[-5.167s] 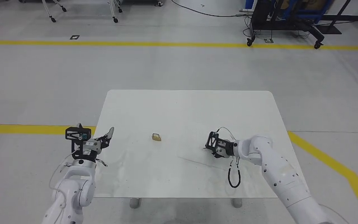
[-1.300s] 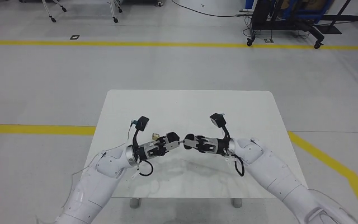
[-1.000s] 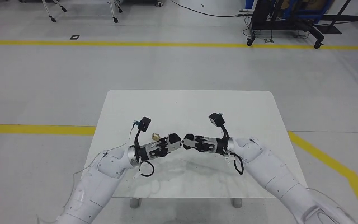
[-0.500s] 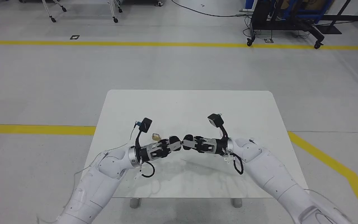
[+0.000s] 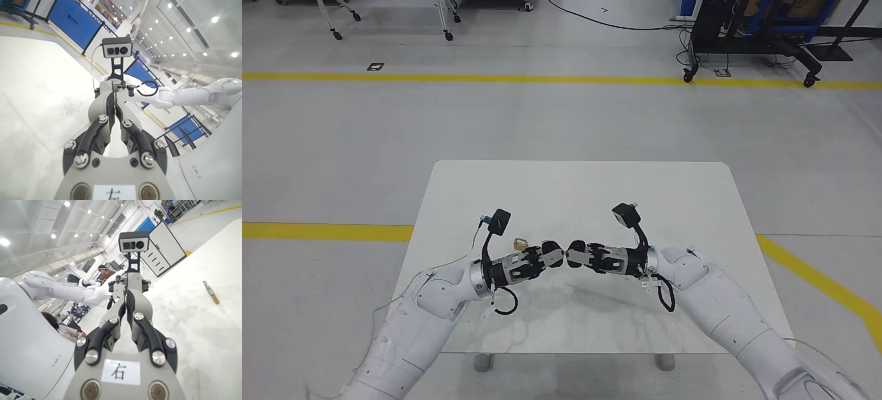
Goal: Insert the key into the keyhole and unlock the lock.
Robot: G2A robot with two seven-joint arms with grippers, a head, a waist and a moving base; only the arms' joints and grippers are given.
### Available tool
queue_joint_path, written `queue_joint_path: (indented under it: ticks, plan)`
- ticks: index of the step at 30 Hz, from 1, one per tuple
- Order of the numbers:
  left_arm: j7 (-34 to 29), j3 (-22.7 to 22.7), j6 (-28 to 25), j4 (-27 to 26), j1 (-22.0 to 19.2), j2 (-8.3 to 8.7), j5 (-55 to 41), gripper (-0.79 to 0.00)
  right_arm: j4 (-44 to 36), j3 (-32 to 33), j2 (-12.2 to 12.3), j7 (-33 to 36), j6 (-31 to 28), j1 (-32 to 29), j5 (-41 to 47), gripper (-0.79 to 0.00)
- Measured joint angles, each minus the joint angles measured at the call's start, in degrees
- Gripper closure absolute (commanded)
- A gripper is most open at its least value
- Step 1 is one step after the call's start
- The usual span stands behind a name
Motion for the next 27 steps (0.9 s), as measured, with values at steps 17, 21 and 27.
queue_joint_path:
  ticks: [17, 21, 27]
  plan:
    - [1.8, -0.3, 0.5, -0.3, 0.4, 0.45, 1.3, 0.0, -1.5, 1.6, 0.4, -2.3, 1.1, -0.4, -4.8, -0.745]
    - [1.7, -0.3, 0.7, -0.5, 0.4, 0.59, 1.2, 0.0, -3.6, 3.9, 1.1, -4.3, 0.4, -1.9, -7.9, -0.443]
    - [1.5, 0.2, 0.6, -0.5, 0.3, 0.67, 1.0, 0.0, -5.7, 5.0, 1.7, -4.9, 1.0, -3.5, -8.4, -0.348]
